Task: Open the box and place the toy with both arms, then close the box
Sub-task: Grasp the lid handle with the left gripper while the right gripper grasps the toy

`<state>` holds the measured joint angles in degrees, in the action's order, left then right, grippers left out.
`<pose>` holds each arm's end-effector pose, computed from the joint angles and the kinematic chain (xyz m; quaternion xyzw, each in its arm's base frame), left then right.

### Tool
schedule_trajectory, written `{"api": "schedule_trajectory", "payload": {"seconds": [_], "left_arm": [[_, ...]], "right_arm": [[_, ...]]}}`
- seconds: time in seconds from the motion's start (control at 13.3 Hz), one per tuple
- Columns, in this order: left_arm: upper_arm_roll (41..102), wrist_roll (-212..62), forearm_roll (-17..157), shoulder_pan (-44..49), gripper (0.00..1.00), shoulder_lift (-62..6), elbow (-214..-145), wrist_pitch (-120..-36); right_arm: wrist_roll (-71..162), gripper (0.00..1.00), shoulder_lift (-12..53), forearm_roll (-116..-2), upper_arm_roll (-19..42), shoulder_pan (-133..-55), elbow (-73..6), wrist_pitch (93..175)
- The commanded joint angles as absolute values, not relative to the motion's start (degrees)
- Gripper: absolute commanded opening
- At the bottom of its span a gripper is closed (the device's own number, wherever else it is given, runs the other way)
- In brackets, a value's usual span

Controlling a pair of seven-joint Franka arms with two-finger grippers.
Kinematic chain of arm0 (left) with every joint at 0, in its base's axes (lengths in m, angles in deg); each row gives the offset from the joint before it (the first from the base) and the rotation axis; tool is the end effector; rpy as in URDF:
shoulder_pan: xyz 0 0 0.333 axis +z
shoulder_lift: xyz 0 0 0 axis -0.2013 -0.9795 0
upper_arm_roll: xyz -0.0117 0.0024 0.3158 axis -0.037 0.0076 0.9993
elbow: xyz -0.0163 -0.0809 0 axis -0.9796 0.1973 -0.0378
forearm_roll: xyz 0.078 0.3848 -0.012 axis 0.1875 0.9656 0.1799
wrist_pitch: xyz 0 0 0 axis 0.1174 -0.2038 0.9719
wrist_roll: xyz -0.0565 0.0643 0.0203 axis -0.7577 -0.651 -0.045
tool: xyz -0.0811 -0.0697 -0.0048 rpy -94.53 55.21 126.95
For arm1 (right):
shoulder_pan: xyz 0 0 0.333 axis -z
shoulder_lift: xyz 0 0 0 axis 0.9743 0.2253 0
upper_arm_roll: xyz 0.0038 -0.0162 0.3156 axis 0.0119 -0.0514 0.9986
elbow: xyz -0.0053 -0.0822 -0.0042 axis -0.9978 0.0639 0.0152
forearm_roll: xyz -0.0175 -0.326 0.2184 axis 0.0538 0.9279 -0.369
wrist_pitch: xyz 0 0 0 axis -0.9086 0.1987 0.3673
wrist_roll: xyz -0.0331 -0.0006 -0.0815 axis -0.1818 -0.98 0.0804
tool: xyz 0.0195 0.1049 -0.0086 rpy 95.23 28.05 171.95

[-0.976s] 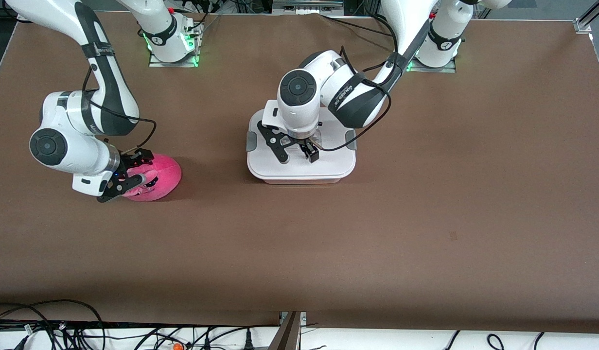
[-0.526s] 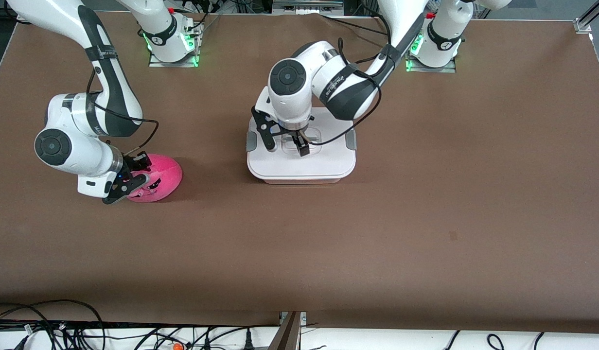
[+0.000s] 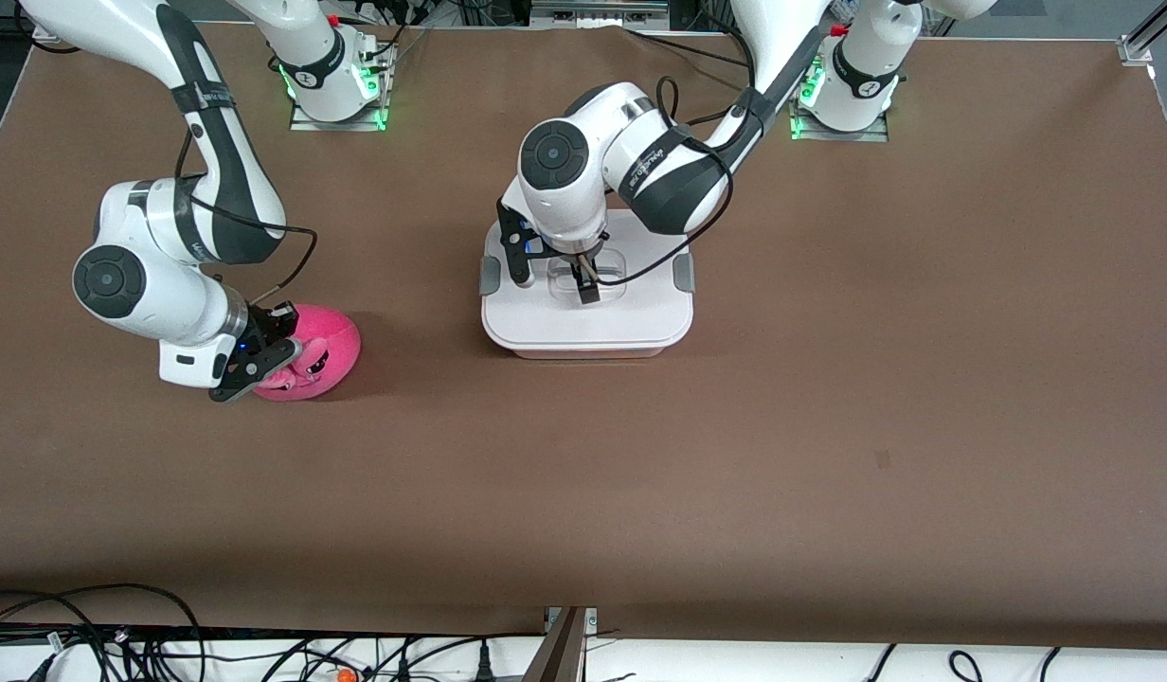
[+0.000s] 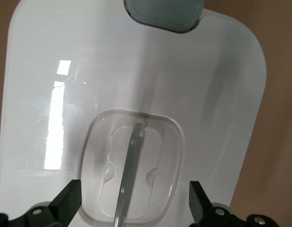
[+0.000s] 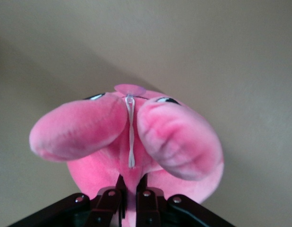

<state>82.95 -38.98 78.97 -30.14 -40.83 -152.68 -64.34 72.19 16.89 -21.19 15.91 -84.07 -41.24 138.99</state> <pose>0.4911 -0.5268 0.3462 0.7795 -0.6211 -0.0774 0.0254 0.6152 0.0675 0.3237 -0.9415 -0.3327 0.0537 0.0012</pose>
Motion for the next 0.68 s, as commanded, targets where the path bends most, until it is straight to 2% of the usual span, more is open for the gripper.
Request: {"api": "schedule_trajectory", "payload": {"seconds": [0.0,0.08,0.15,0.23,0.3,0.45,0.53,0.6], "left_arm": [[82.9,-36.2,80.2,-30.0,1.0,-40.0,-153.8,-64.0],[82.9,-36.0,80.2,-30.0,0.93,-40.1,-153.8,-64.0],[83.0,-36.0,80.2,-30.0,0.74,-40.2,-153.8,-64.1],[83.1,-36.0,80.2,-30.0,0.61,-40.1,-153.7,-64.1],[83.2,-36.0,80.2,-30.0,0.41,-40.0,-153.7,-64.1],[83.4,-36.0,80.2,-30.0,0.12,-39.9,-153.5,-64.1],[83.4,-36.0,80.2,-29.9,0.0,-39.7,-153.3,-64.1],[83.4,-36.0,80.2,-29.9,0.0,-39.2,-153.3,-64.0]], "right_arm": [[77.5,0.0,13.5,-22.3,16.3,-83.9,-38.3,134.5],[77.4,0.0,13.2,-22.3,16.7,-83.9,-35.6,130.5],[77.7,0.0,13.1,-22.3,16.8,-83.9,-32.4,125.8],[77.7,0.0,13.1,-22.4,16.8,-83.9,-29.4,121.8],[77.8,0.0,13.1,-22.4,16.9,-83.9,-27.3,118.6],[77.9,0.0,13.0,-22.4,17.7,-83.9,-23.3,112.7],[77.9,0.0,13.0,-22.4,17.8,-83.9,-21.8,110.7],[78.2,0.0,13.0,-22.4,18.1,-83.9,-20.3,109.0]]}}
